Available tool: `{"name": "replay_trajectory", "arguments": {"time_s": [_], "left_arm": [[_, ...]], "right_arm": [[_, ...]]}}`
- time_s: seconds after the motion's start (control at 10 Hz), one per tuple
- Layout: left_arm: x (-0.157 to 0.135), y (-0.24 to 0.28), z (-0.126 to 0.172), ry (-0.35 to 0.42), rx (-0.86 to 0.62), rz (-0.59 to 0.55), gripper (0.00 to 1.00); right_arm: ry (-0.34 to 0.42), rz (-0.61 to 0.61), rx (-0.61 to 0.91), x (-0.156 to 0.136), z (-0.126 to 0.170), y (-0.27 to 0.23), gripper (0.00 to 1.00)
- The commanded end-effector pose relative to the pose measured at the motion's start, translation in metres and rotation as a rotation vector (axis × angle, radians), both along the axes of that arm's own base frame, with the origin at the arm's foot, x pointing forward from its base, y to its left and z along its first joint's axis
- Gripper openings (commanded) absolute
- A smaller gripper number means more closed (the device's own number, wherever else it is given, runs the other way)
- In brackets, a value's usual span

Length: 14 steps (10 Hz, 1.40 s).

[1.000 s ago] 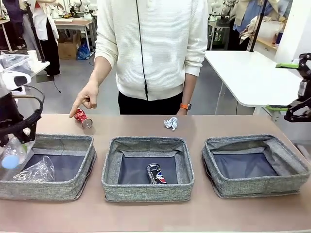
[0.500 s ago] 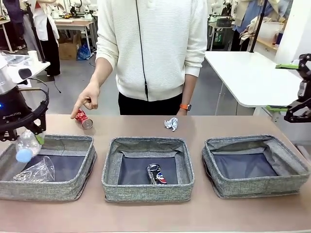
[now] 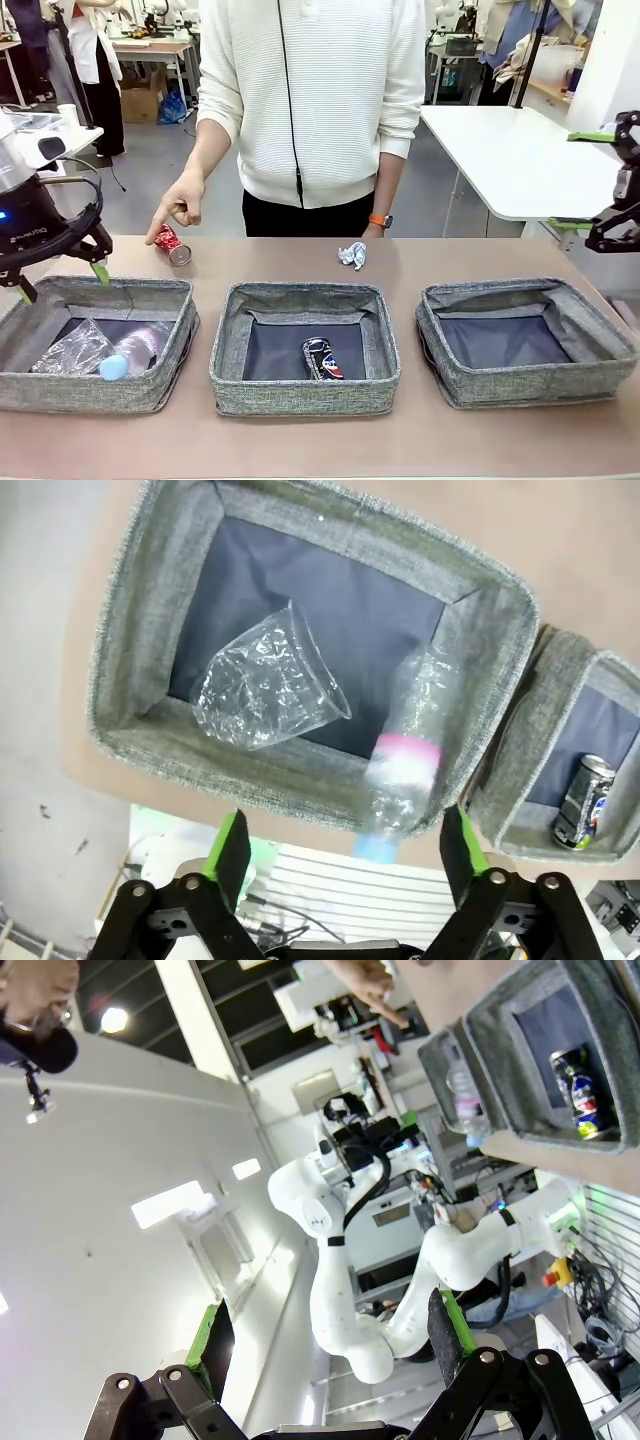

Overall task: Sort the waste into the appropriate baskets.
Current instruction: Place the picked waste into the Fabric basket indicated by the person.

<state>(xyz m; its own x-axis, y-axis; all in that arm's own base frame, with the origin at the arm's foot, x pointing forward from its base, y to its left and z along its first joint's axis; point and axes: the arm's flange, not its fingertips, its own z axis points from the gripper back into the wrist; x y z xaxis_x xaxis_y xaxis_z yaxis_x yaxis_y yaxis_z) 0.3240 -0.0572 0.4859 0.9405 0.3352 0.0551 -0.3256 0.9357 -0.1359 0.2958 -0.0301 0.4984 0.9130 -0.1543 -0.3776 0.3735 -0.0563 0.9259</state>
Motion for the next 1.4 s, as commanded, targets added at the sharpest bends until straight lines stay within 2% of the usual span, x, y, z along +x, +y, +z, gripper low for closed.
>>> {"name": "replay_trajectory", "arguments": {"time_s": [0.0,0.3,0.4,0.5,0.6,0.7,0.8,0.9,1.2,1.3], "left_arm": [[-0.002,0.001,-0.001,-0.005,-0.057,0.0,1.0],[-0.002,0.003,0.004,0.031,-0.183,-0.038,1.0],[-0.001,0.006,0.008,0.079,-0.323,-0.079,1.0],[-0.002,0.017,0.019,0.158,-0.642,-0.209,1.0],[0.001,0.035,0.026,0.194,-1.001,-0.327,1.0],[0.003,0.05,0.026,0.172,-1.233,-0.384,1.0],[0.006,0.067,0.018,0.149,-1.294,-0.397,1.0],[0.01,0.085,0.01,0.114,-1.389,-0.322,1.0],[-0.002,0.125,0.021,-0.093,-1.469,-0.266,1.0],[-0.006,0.131,0.033,-0.128,-1.405,-0.122,1.0]], "right_arm": [[-0.017,0.001,0.018,-0.002,0.001,0.002,1.0],[-0.017,0.001,0.018,-0.002,0.001,0.002,1.0],[-0.017,0.001,0.018,-0.002,0.001,0.002,1.0],[-0.017,0.001,0.018,-0.002,0.001,0.002,1.0],[-0.017,0.001,0.018,-0.002,0.001,0.002,1.0],[-0.017,0.001,0.018,-0.002,0.001,0.002,1.0],[-0.017,0.001,0.018,-0.002,0.001,0.002,1.0],[-0.017,0.001,0.018,-0.002,0.001,0.002,1.0],[-0.017,0.001,0.018,-0.002,0.001,0.002,1.0],[-0.017,0.001,0.018,-0.002,0.001,0.002,1.0]]}}
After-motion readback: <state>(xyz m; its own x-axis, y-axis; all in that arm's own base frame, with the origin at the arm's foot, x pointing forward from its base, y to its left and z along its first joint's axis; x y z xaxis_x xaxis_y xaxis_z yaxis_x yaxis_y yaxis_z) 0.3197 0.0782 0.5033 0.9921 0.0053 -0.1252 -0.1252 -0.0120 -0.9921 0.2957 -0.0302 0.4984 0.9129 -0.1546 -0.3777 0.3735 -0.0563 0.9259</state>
